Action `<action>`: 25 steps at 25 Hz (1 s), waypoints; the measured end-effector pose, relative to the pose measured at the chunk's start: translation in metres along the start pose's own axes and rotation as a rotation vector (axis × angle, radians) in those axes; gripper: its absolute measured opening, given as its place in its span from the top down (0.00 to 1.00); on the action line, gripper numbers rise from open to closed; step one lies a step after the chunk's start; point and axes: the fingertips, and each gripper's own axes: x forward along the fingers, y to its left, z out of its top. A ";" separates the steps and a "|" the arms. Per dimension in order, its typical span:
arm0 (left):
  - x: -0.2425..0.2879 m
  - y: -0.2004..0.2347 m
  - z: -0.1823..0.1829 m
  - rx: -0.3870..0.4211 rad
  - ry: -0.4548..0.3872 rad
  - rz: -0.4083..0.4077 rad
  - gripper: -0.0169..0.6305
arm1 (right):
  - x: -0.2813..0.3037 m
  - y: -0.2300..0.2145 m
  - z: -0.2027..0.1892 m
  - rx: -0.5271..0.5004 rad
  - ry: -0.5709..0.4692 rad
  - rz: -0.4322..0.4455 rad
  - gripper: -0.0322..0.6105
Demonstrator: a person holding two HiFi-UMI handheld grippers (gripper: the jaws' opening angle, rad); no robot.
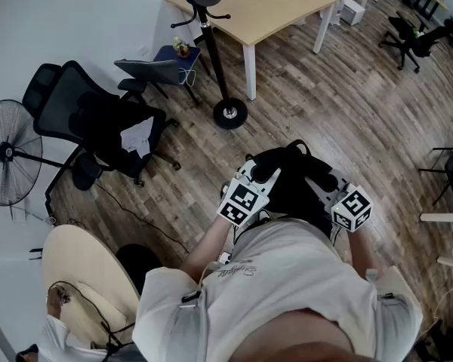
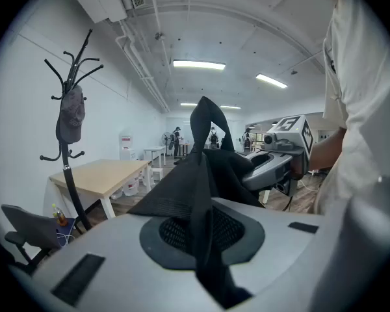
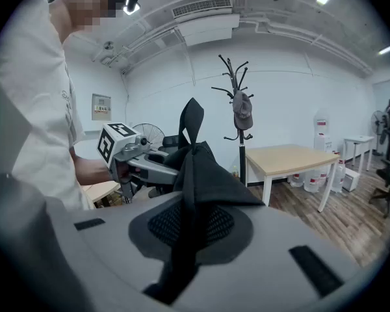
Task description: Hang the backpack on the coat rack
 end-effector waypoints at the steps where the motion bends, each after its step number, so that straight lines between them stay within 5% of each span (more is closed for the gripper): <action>1: 0.001 0.004 0.003 0.008 -0.003 0.001 0.91 | 0.002 -0.003 0.003 -0.004 0.001 -0.002 0.90; 17: 0.020 0.044 -0.001 -0.018 0.002 -0.007 0.91 | 0.036 -0.032 0.005 0.006 0.053 0.012 0.90; 25: 0.068 0.065 0.006 -0.050 0.057 0.006 0.91 | 0.043 -0.087 0.000 0.030 0.040 0.047 0.90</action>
